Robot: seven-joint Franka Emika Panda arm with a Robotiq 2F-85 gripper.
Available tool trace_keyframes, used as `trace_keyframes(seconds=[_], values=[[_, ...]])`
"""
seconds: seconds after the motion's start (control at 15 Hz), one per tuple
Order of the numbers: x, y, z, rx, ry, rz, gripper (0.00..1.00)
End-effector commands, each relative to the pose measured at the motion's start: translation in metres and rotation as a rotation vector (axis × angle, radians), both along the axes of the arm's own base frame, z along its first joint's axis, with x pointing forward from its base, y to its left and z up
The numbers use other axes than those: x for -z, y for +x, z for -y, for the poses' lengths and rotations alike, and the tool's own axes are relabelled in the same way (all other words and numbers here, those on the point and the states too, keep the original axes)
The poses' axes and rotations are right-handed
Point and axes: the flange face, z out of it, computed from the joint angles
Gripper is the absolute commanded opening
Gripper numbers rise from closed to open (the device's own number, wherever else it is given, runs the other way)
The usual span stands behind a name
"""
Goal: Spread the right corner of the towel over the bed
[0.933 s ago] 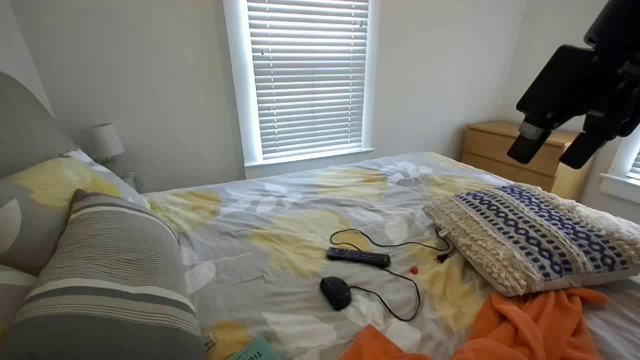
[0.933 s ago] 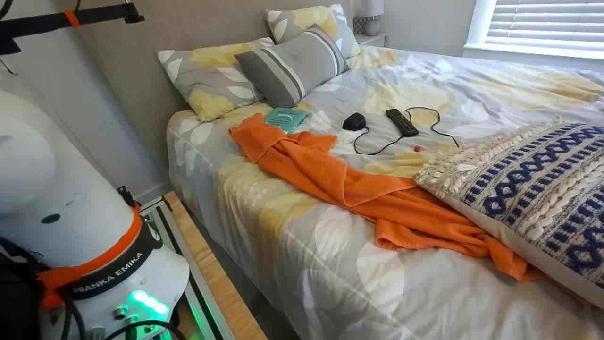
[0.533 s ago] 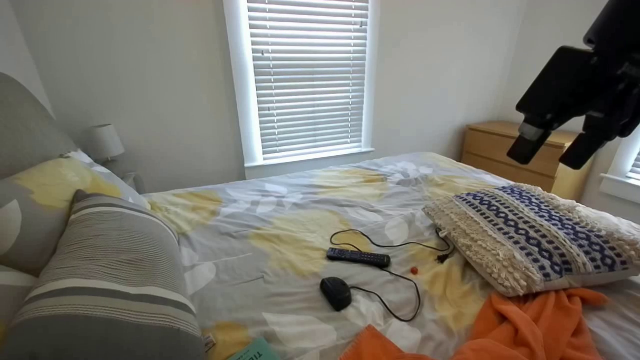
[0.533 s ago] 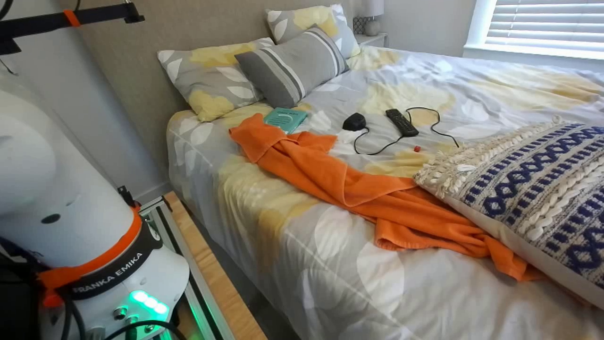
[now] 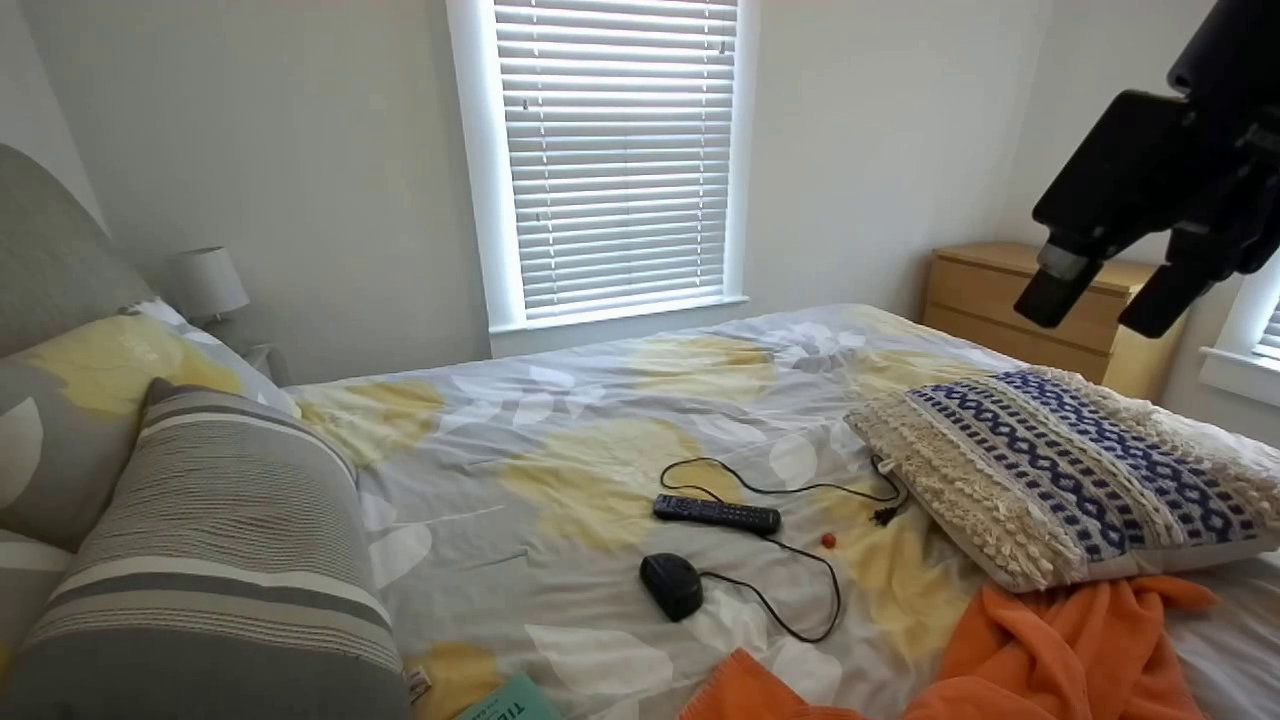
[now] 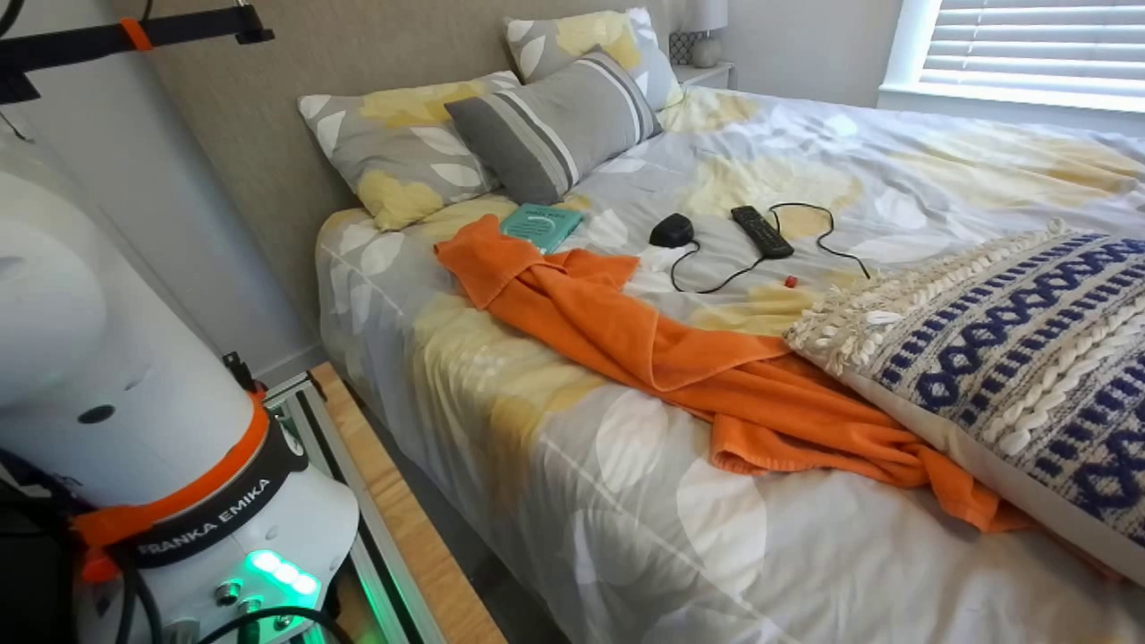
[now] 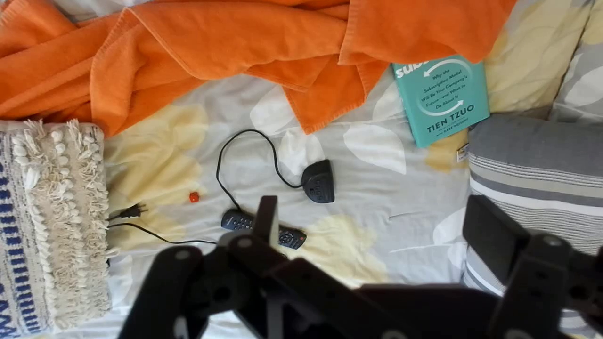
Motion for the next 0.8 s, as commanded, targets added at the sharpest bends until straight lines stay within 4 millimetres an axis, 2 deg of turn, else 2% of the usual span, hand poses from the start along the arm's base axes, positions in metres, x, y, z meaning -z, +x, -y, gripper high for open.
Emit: trace_keyframes(seconds=[0.0,0.13,0.27,0.47,0.73], values=[[-0.001,0.000,0.000,0.000,0.000,-0.001,1.00],[-0.001,0.000,0.000,0.000,0.000,-0.001,1.00],[0.008,0.009,-0.002,0.033,0.036,-0.047,1.00],[0.033,0.021,-0.009,0.143,0.031,-0.104,1.00],[0.087,0.046,-0.016,0.234,0.019,-0.253,1.00]])
